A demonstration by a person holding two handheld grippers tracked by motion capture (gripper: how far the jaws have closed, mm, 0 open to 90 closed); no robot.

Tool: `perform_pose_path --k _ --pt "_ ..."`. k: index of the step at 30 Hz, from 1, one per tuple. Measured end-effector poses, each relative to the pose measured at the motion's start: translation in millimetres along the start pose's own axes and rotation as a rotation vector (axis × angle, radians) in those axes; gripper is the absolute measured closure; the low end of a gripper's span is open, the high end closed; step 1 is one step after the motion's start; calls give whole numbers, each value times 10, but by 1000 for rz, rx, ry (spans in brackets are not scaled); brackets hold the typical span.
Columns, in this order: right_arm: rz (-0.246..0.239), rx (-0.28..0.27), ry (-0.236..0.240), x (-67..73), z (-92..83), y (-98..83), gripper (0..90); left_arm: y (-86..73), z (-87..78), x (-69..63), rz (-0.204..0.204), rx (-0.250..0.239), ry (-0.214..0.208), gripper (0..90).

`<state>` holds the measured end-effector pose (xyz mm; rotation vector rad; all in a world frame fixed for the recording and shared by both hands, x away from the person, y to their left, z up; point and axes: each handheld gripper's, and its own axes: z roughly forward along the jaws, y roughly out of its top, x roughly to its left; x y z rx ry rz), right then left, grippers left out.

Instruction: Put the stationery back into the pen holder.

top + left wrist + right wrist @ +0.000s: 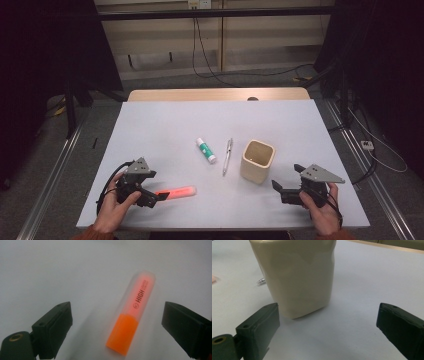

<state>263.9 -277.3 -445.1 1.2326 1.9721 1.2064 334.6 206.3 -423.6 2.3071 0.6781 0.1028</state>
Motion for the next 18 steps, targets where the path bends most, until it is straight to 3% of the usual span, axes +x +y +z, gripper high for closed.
perform_pose_path --k 4,6,7,9,13,16,17,18 --pt "3 2 -1 -6 2 -2 46 24 90 -98 49 61 -43 95" --pt "2 0 1 -3 3 -1 46 41 135 -135 53 76 -37 87" --pt "0 1 2 -2 2 0 46 46 141 -147 78 86 -28 89" --pt "-2 0 4 2 3 0 46 51 146 -150 98 94 -29 133" --pt "-3 5 2 2 7 -1 46 47 169 -128 81 124 -11 221" --pt "-7 7 5 6 10 -1 46 60 182 -96 118 167 -1 301" --pt "-7 7 5 7 10 -1 46 58 197 -100 87 156 -11 359" --pt "-6 8 5 6 11 -1 46 60 210 -99 87 165 -9 393"
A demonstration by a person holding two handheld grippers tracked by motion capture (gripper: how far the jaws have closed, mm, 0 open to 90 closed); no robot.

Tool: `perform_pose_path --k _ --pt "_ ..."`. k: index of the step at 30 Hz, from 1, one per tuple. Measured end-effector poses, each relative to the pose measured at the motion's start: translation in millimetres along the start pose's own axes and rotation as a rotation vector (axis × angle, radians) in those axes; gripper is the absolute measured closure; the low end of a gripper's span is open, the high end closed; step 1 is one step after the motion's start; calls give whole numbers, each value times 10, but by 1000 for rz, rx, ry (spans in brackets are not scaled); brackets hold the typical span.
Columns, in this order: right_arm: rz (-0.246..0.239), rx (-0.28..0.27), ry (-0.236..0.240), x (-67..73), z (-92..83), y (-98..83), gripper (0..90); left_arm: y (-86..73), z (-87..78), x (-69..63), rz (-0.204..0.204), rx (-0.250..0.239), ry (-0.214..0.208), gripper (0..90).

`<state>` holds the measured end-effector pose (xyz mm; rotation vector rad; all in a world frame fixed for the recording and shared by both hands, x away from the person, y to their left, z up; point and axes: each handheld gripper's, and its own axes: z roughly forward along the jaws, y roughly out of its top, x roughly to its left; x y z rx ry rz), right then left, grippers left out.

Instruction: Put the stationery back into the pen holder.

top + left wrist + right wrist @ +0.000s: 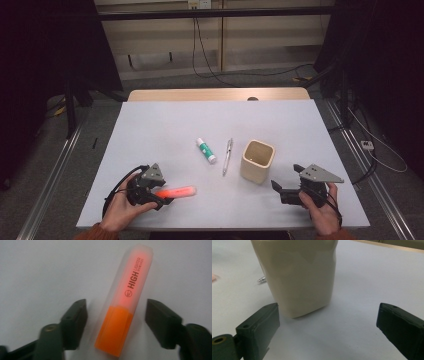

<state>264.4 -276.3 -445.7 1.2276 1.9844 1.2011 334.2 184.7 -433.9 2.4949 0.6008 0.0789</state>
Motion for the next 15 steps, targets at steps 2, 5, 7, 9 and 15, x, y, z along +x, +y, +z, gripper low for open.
perform_pose_path --k 2,5,7,9,15 --pt "0 0 0 -2 0 0 46 10 8 4 17 17 7 417" --pt "-2 -1 1 1 1 1 47 28 10 0 34 29 7 462" --pt "-3 -1 0 3 2 1 47 46 14 -13 52 41 0 485" --pt "-2 -1 0 3 3 1 46 58 13 -28 70 53 -10 540" --pt "-3 -1 1 3 1 0 46 86 19 -31 87 82 -24 610"
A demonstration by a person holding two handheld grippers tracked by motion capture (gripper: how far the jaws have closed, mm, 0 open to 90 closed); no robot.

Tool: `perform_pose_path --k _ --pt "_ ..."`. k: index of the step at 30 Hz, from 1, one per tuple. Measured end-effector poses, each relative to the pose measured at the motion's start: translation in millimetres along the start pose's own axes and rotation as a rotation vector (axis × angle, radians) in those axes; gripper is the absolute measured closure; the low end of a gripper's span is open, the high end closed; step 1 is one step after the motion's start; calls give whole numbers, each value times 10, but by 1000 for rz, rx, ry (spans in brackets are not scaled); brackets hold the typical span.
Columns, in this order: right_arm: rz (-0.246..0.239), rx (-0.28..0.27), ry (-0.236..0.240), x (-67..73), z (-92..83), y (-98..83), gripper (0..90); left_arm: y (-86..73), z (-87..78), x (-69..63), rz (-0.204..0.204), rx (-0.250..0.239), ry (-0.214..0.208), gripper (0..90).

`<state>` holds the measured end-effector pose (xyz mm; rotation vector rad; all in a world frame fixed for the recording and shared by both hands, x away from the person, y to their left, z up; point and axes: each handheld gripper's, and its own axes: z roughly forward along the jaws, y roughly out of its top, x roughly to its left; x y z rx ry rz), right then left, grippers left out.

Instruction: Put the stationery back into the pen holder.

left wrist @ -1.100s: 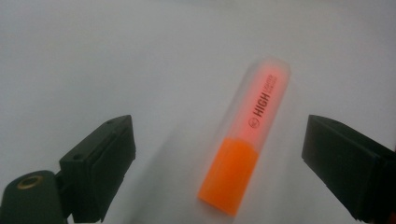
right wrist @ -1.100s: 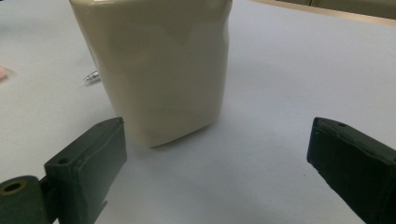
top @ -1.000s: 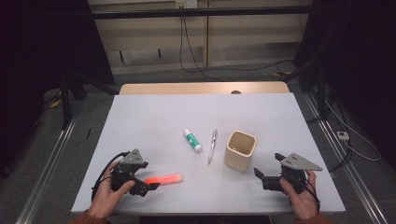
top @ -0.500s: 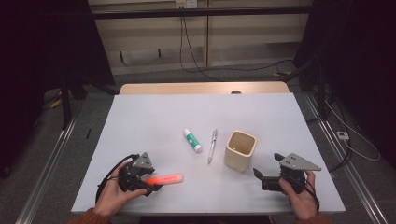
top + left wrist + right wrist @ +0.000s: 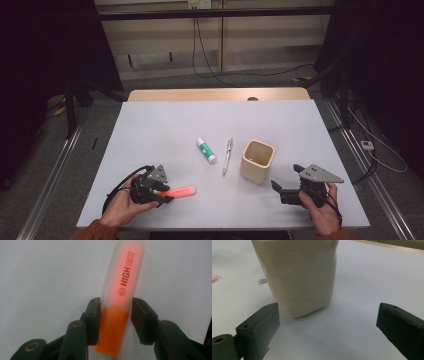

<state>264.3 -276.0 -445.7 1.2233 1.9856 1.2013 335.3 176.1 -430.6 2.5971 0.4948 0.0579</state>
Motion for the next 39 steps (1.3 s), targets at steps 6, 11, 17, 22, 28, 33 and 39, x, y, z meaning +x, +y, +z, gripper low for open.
perform_pose_path --k 6,11,17,22,28,33,39 --pt "0 0 1 0 1 0 46 29 1 -7 -24 12 -8 671" --pt "-1 0 1 0 0 1 47 5 -10 -1 -57 -7 -10 672" --pt "-3 -1 0 1 -1 3 46 -31 -17 21 -81 -45 -26 673" --pt "-4 -4 2 6 -10 9 46 -46 -34 21 -111 -86 -27 674" --pt "-12 -6 5 27 -15 20 46 -45 -91 35 -123 -128 -46 674" --pt "-22 -9 8 45 -18 33 46 -23 -129 21 -126 -157 -73 674" --pt "-73 -24 -10 137 -62 105 44 47 -171 -17 -117 -184 -85 673"
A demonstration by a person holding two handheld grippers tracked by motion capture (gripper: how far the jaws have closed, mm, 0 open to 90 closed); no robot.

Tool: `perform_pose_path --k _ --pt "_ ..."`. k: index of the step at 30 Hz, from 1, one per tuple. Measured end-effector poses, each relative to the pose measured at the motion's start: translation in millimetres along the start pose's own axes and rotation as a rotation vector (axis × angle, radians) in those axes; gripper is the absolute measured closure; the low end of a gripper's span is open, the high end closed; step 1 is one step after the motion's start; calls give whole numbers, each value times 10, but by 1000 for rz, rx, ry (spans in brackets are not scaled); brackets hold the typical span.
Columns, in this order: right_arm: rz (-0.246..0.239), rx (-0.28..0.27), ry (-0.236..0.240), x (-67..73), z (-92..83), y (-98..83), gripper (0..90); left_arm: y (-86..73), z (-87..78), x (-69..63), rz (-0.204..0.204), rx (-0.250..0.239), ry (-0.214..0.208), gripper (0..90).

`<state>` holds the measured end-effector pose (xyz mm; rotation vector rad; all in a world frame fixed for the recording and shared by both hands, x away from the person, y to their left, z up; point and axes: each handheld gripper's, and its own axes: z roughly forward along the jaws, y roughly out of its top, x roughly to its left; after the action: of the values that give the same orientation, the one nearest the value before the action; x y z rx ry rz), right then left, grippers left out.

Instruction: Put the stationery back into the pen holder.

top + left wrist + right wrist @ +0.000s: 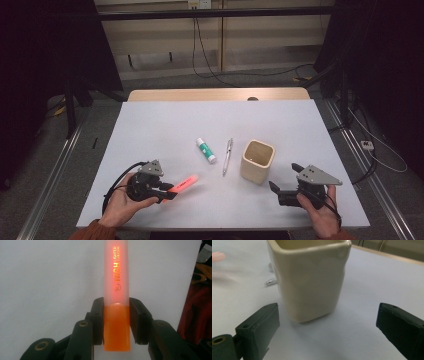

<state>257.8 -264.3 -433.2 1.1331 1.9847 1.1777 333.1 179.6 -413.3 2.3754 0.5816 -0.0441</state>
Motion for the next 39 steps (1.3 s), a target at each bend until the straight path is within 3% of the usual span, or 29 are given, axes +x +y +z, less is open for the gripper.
perform_pose_path --k 8,14,20,27,39 --pt "-65 9 52 205 -16 38 46 107 -34 -97 13 -23 -27 674" --pt "-80 8 119 350 -24 42 57 130 -43 -176 -11 -32 -44 674" --pt "-149 13 163 581 -24 74 60 166 -90 -305 31 -33 -39 673" --pt "-211 4 246 750 88 122 46 250 -46 -330 50 -10 -46 674" --pt "-293 8 295 989 274 260 71 460 63 -329 95 48 -67 673"
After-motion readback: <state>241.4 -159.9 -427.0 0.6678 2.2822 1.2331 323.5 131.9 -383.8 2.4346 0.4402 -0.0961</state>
